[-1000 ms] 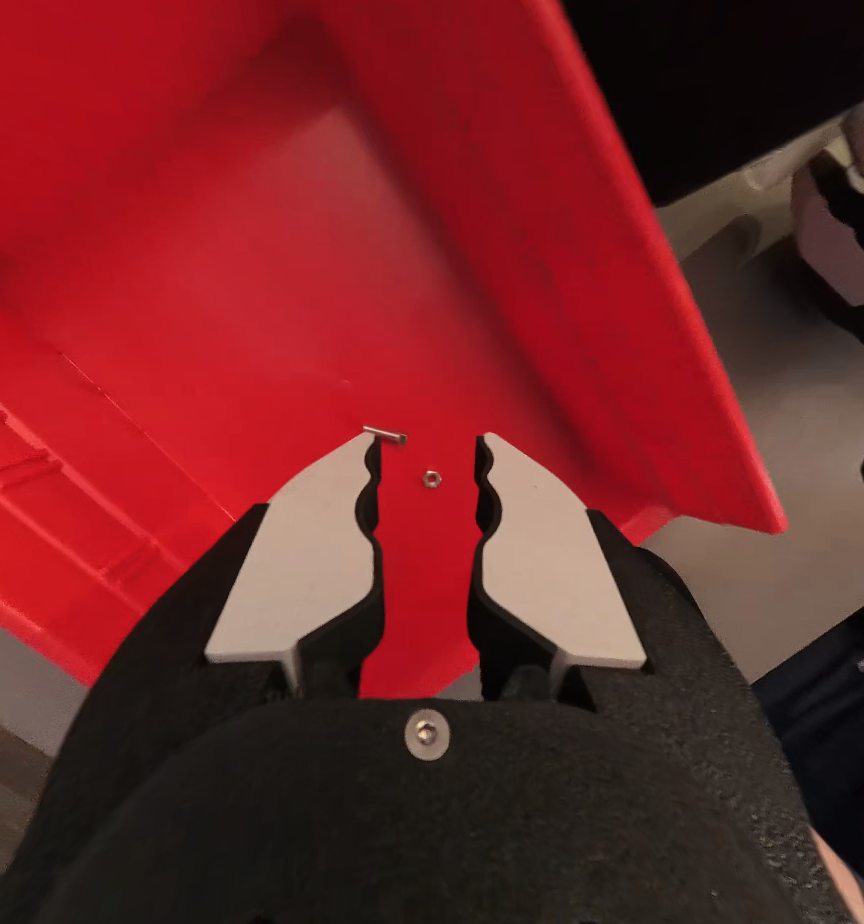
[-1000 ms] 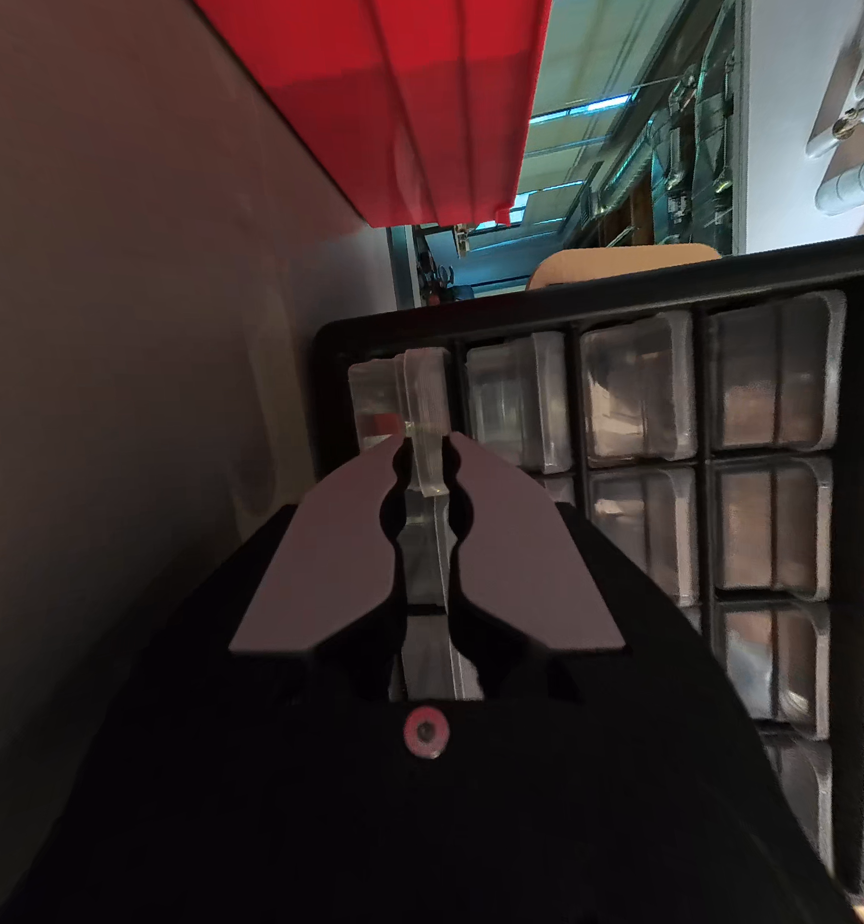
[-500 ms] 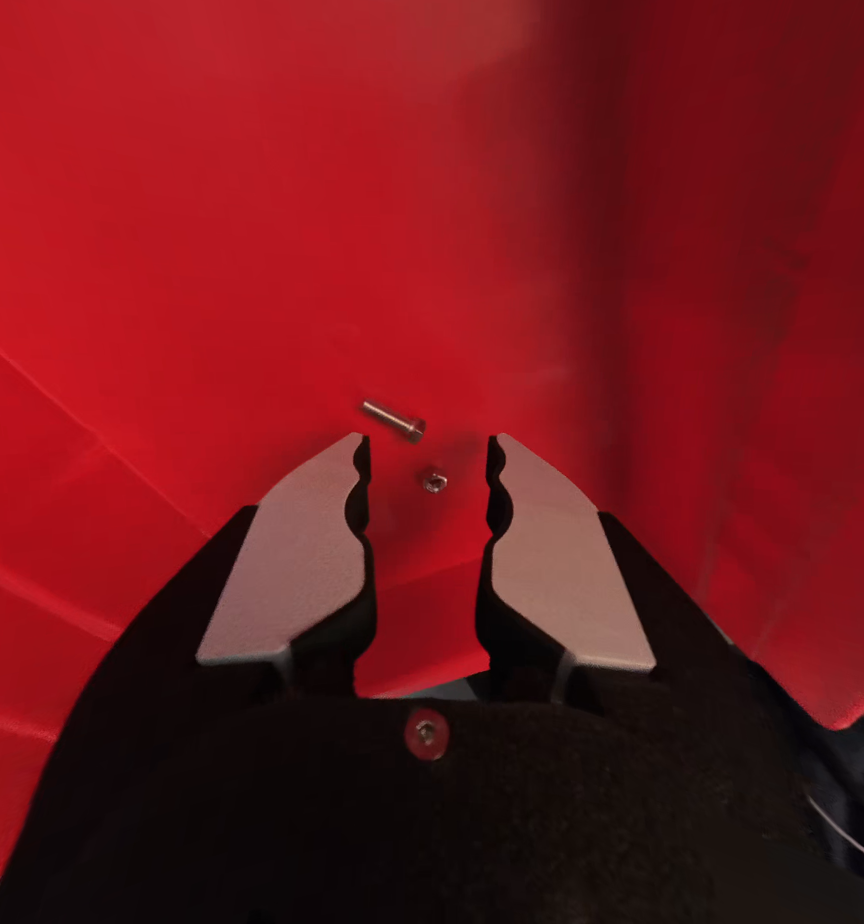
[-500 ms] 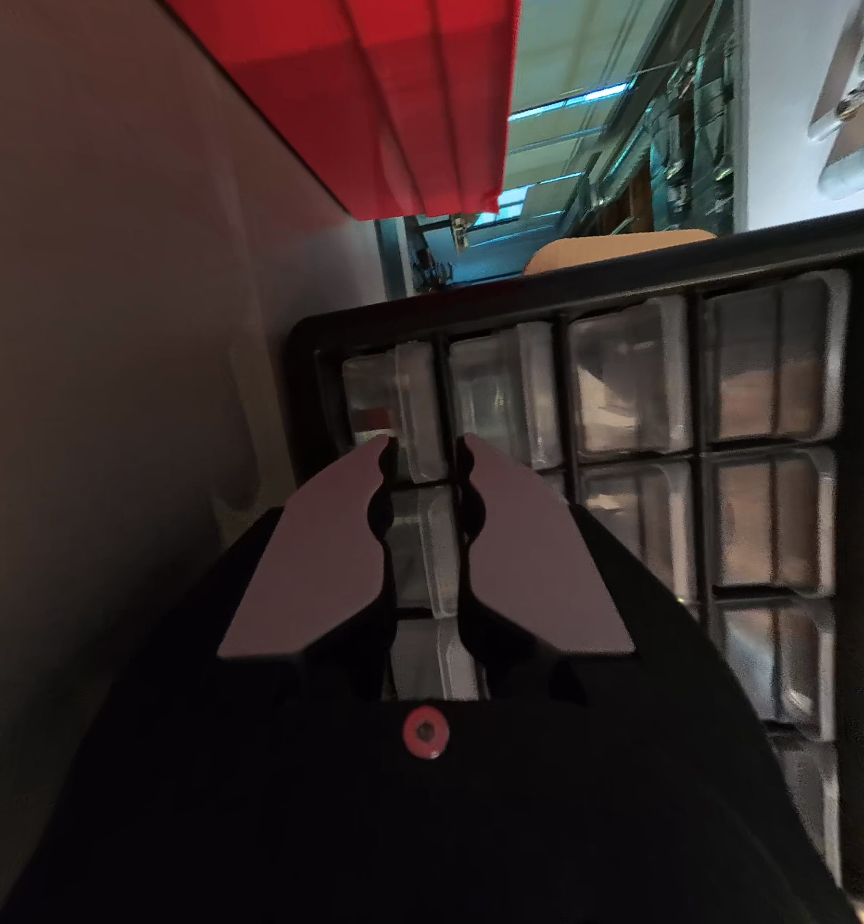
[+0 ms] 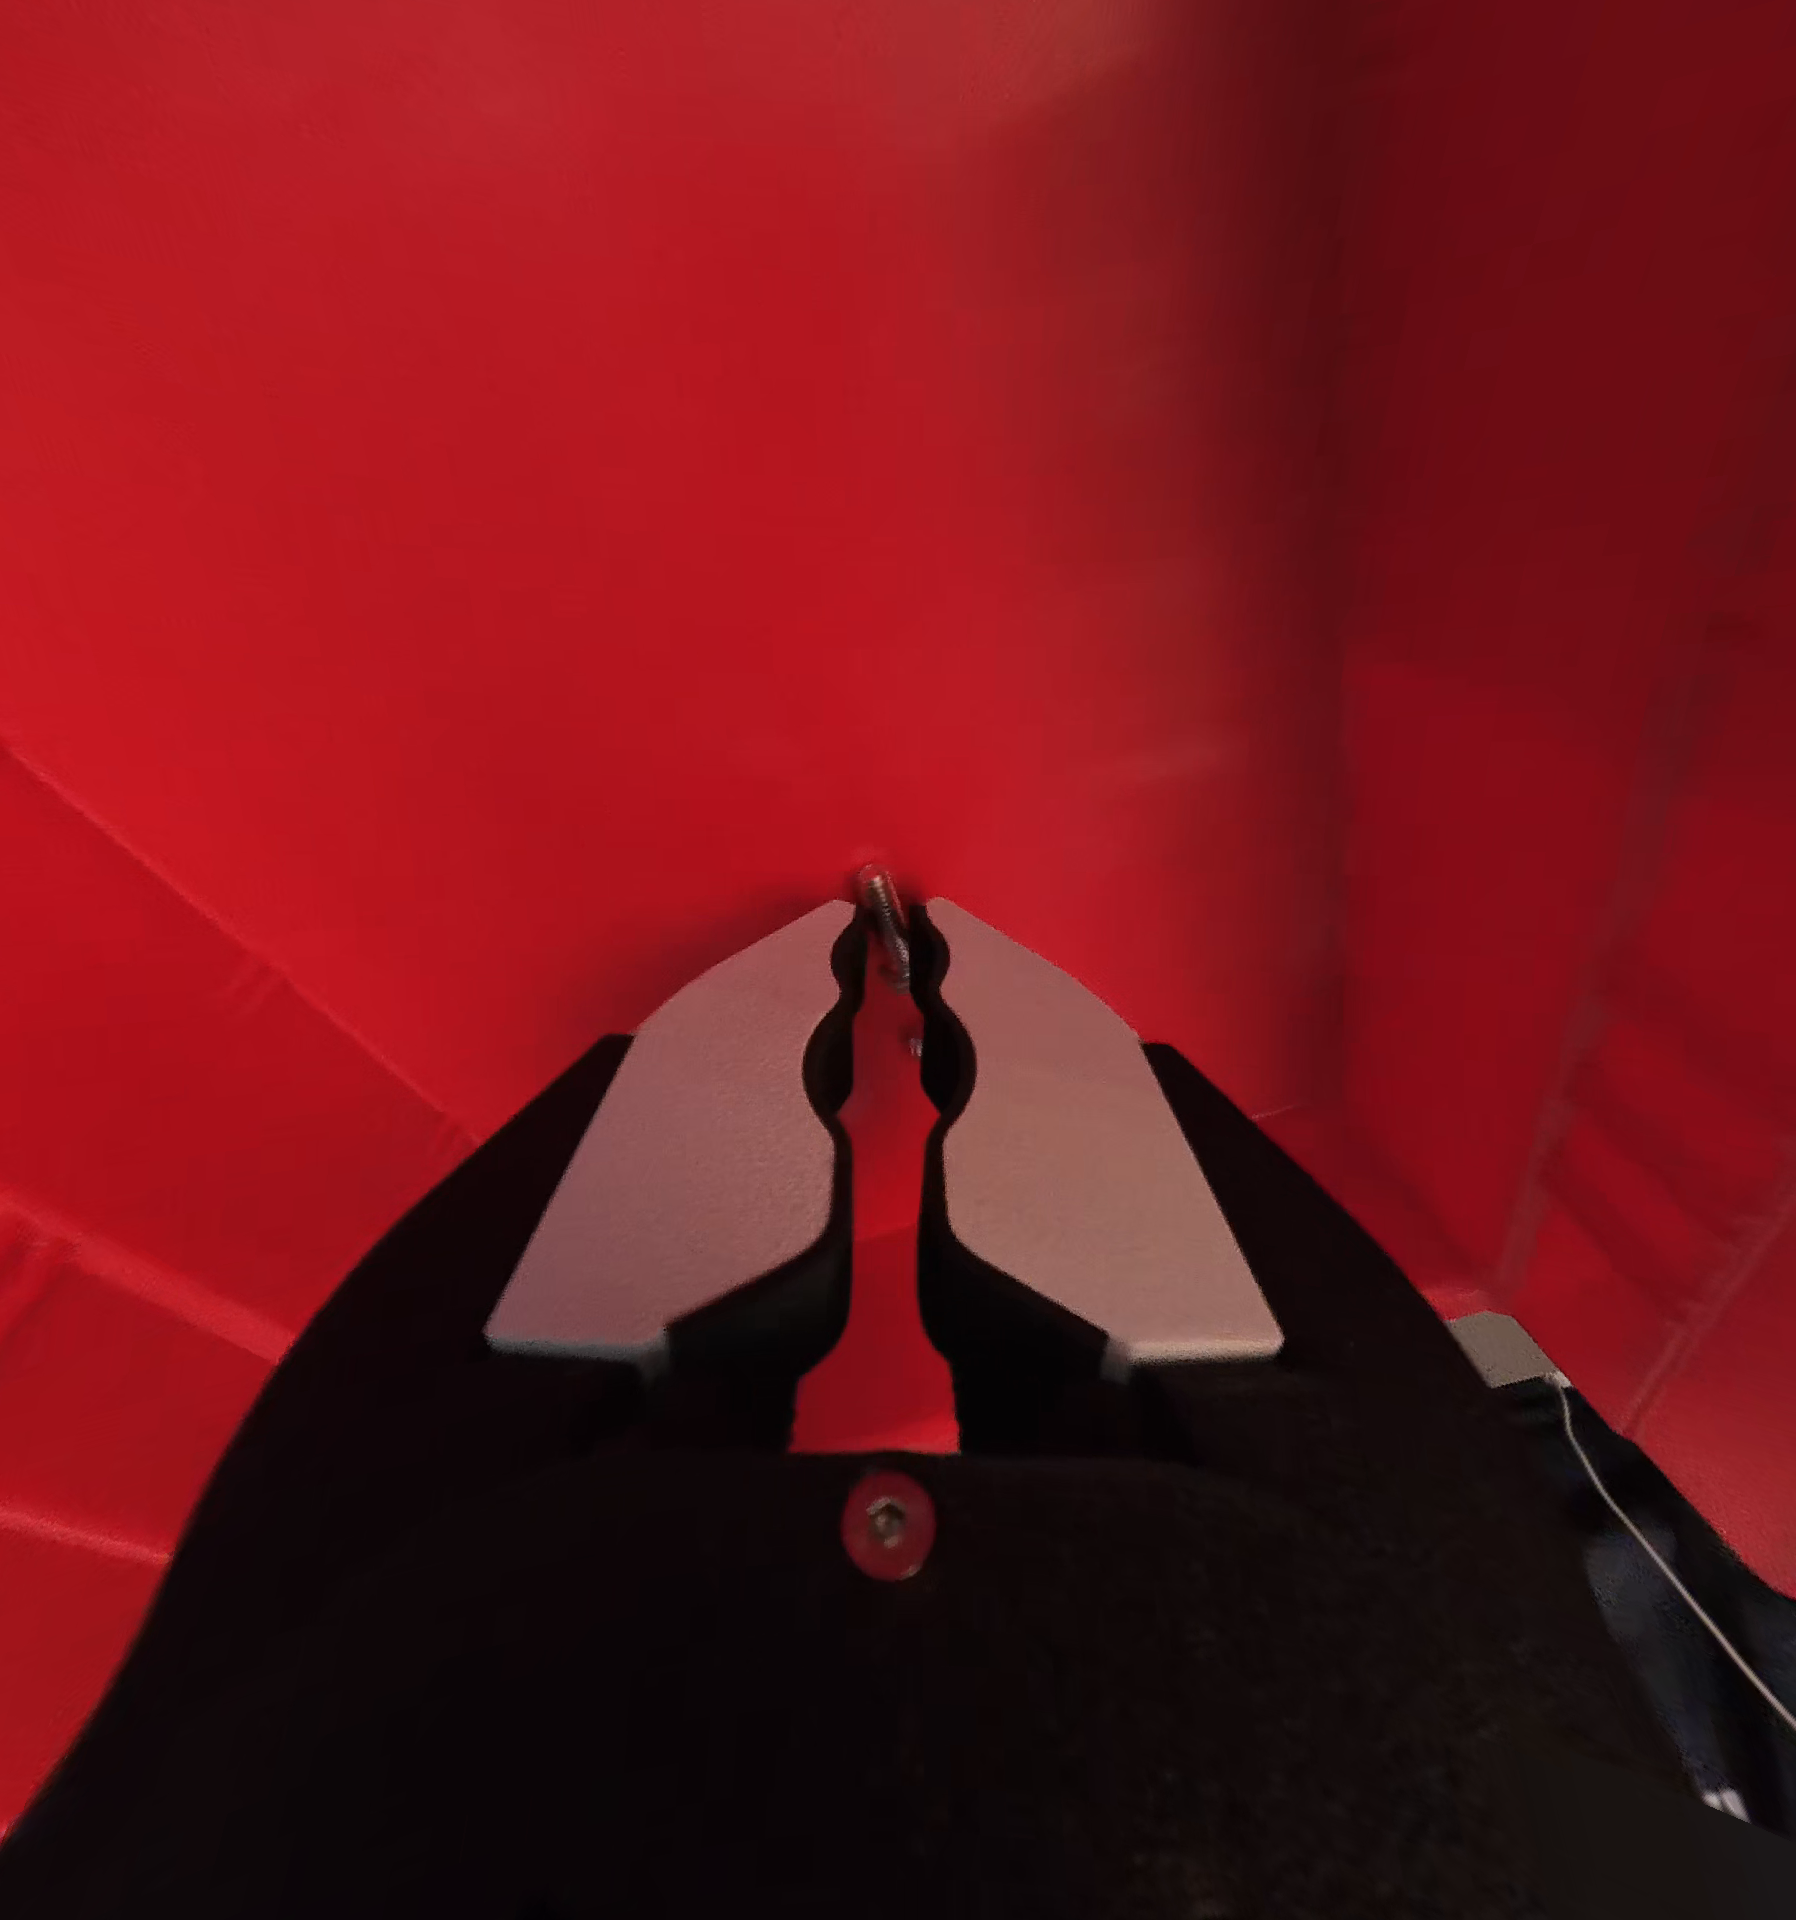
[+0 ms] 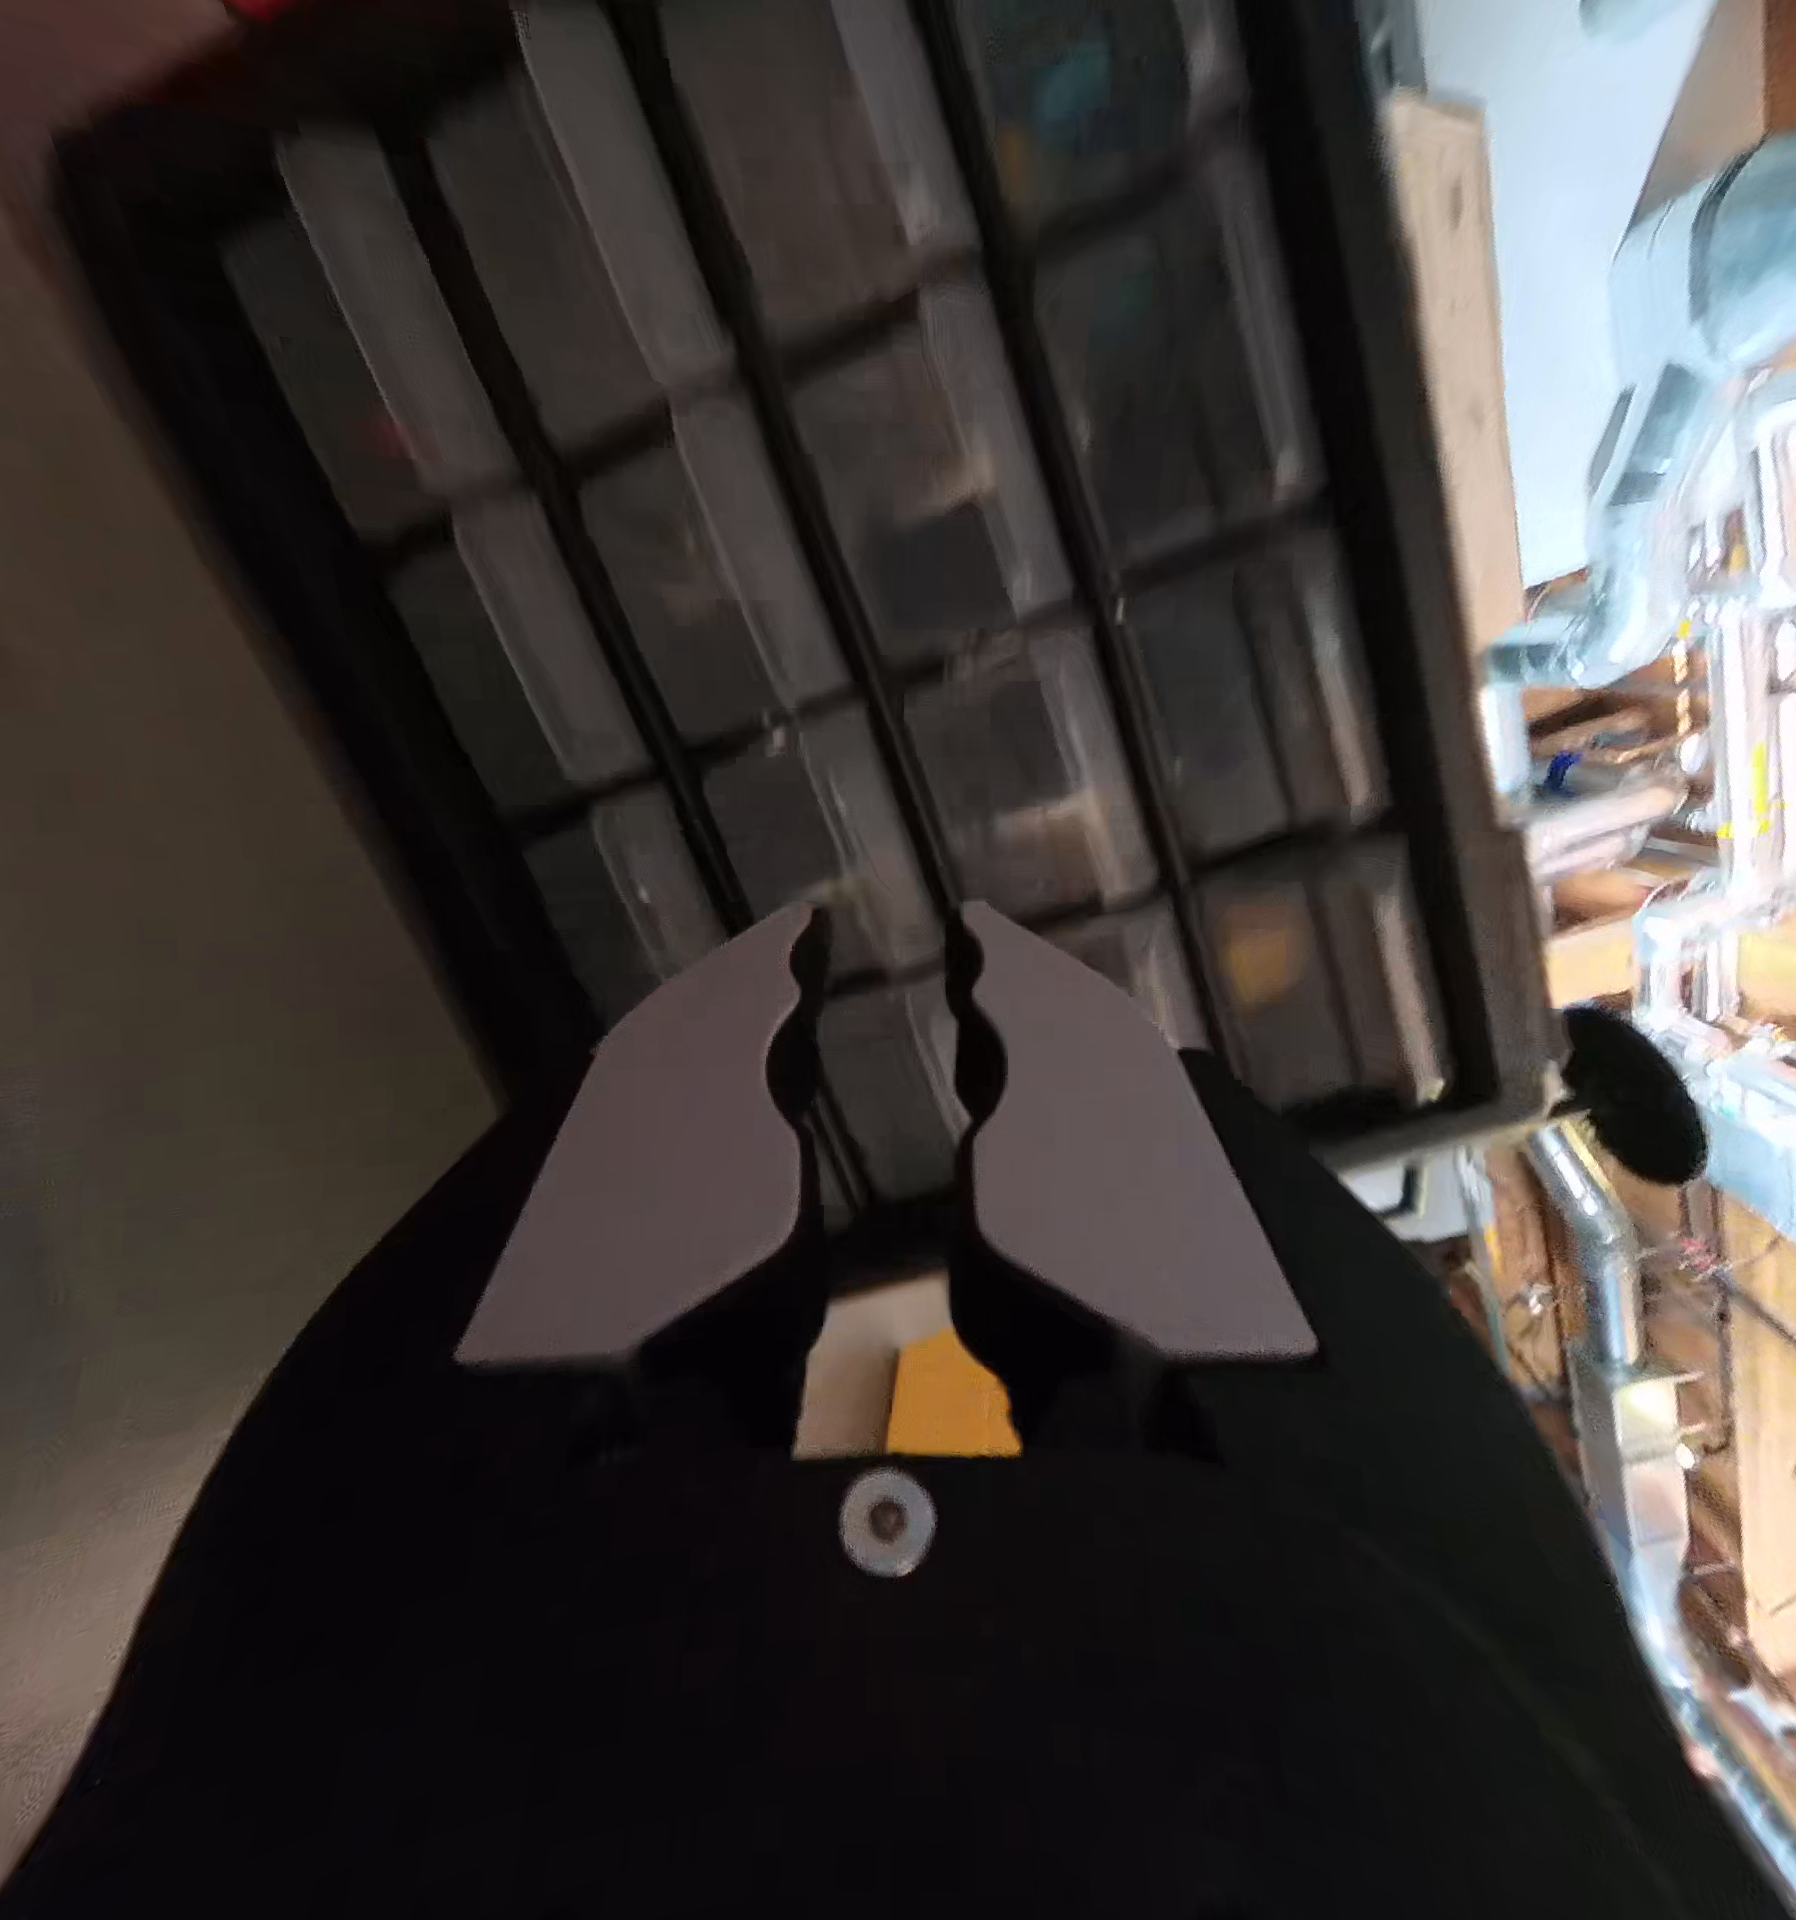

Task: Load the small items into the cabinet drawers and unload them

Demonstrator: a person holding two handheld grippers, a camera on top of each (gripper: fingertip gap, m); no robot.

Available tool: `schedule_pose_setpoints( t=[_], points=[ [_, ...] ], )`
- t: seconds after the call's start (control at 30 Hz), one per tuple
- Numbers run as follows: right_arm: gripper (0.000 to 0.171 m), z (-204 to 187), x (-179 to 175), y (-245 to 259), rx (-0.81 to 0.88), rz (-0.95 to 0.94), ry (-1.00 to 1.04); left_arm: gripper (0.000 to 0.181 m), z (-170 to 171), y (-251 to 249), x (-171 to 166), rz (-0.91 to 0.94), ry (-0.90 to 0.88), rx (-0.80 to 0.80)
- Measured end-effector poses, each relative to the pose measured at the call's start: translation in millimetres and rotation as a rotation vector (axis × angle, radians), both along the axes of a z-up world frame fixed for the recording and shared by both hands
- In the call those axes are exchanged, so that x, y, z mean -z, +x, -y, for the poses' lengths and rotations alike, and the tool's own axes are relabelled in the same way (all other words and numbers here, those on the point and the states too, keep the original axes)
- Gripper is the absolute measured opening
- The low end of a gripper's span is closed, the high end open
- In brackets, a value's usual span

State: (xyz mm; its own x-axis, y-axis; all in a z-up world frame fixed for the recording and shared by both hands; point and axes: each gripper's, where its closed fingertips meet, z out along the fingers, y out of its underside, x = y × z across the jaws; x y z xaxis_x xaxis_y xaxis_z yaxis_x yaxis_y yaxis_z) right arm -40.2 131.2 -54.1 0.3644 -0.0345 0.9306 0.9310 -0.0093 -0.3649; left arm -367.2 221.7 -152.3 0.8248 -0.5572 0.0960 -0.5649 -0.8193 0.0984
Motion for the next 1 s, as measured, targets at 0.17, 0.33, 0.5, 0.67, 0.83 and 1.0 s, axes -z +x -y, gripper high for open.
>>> schedule_pose_setpoints(
  t=[0.17, 0.33, 0.5, 0.67, 0.83, 1.0],
  points=[
    [0.023, 8.1, 38.5, 37.1, 0.065, 0.053, -0.113, 0.006, 0.4, 0.6, -17.4, 0.032, 0.041, 0.006],
    [0.024, -2.6, 49.9, 38.2, 0.103, 0.192, -0.087, 0.006, 3.9, 14.1, -53.3, 0.120, 0.149, 0.014],
    [0.024, -12.1, 54.0, 48.8, 0.132, 0.207, -0.092, 0.006, 20.8, 42.8, -86.4, 0.182, 0.245, 0.131],
    [0.013, -12.7, 48.4, 52.0, 0.141, 0.216, -0.065, 0.006, 38.4, 72.0, -114.5, 0.256, 0.330, 0.236],
    [0.013, 0.5, 48.7, 47.8, 0.140, 0.217, -0.079, 0.006, 71.1, 121.9, -134.1, 0.426, 0.339, 0.431],
    [0.013, 22.8, 48.8, 41.5, 0.126, 0.220, -0.091, 0.006, 106.0, 179.2, -134.8, 0.554, 0.289, 0.582]
  ],
)
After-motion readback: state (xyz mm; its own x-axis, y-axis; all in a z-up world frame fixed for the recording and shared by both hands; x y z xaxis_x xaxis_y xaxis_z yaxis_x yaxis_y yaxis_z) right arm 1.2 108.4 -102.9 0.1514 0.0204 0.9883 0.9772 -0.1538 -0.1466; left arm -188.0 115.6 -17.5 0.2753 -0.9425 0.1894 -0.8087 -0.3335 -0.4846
